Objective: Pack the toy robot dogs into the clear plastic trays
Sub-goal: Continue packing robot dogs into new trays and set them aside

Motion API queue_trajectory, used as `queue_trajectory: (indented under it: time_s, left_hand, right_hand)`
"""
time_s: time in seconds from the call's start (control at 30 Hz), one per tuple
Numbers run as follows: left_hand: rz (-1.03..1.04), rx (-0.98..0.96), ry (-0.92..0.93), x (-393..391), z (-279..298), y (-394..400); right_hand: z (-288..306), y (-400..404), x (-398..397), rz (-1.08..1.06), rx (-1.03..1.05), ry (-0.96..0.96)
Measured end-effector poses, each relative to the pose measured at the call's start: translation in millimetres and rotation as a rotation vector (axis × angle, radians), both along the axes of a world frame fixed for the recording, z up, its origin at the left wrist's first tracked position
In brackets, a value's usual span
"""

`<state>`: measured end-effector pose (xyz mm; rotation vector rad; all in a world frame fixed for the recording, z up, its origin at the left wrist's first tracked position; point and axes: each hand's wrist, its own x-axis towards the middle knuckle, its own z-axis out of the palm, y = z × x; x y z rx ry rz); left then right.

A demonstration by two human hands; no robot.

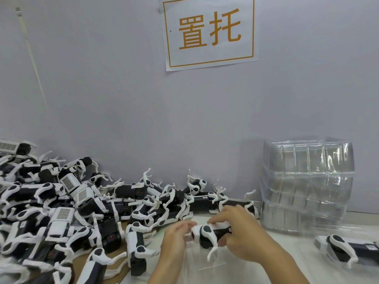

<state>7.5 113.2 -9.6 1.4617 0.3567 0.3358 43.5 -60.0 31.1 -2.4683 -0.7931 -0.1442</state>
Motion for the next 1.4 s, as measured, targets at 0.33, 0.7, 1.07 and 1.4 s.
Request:
queue_trajectory:
  time_s: [0.33, 0.7, 1.07, 1.4]
  left_hand:
    - [-0.058, 0.04, -0.007, -5, -3, -6]
    - [-0.077, 0.072, 0.031, -6, -1, -6]
    - [-0.123, 0.114, 0.003, -9, 2, -7]
    - [-0.115, 0.099, 0.002, -12, 4, -9]
  right_hand:
    - [-8, 1, -1, -0.014, 0.053, 0.045]
    - [-1, -1, -3, -0.013, -0.001, -0.042]
    - [5, 2, -3, 0.016, -0.081, -0.19]
    - [1, -1, 1, 0.071, -0.042, -0.08]
